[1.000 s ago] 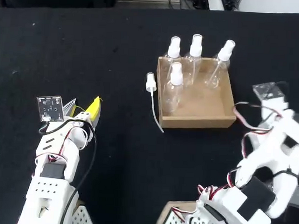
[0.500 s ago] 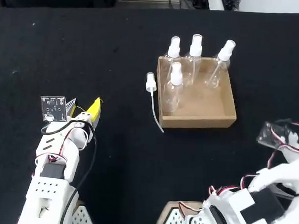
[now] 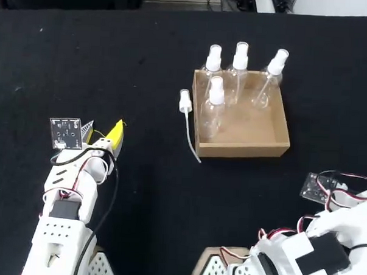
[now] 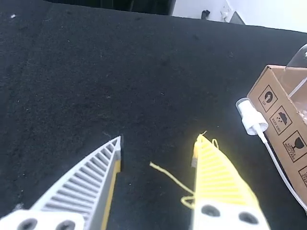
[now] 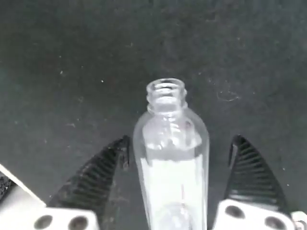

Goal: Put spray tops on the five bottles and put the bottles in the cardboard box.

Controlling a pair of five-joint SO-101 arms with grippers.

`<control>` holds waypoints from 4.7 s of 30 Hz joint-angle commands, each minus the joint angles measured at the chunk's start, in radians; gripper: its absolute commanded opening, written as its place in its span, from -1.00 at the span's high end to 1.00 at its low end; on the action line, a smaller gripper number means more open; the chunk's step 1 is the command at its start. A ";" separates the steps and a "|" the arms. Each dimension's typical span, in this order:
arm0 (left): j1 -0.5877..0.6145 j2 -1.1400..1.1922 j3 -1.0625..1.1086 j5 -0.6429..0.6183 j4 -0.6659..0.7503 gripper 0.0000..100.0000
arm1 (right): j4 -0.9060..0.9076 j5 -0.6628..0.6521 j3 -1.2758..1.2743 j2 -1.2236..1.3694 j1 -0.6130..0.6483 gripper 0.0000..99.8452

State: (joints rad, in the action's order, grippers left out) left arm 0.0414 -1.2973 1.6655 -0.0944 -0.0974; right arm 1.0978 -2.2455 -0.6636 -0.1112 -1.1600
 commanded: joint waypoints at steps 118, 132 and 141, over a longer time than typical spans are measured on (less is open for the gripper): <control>-0.461 1.080 -0.742 -0.261 0.008 0.52 | -0.012 1.702 -0.340 -1.038 0.261 0.98; -0.432 1.203 -0.840 -0.261 0.009 0.52 | -0.012 1.699 -0.341 -1.038 0.265 0.98; -0.437 1.272 -0.888 -0.261 0.003 0.52 | -0.012 1.697 -0.341 -1.040 0.265 0.98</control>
State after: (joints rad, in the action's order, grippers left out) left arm -0.4005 -0.0253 0.8401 -0.3491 -0.1066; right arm 1.1070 -0.5409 -1.0042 -1.1316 -0.8777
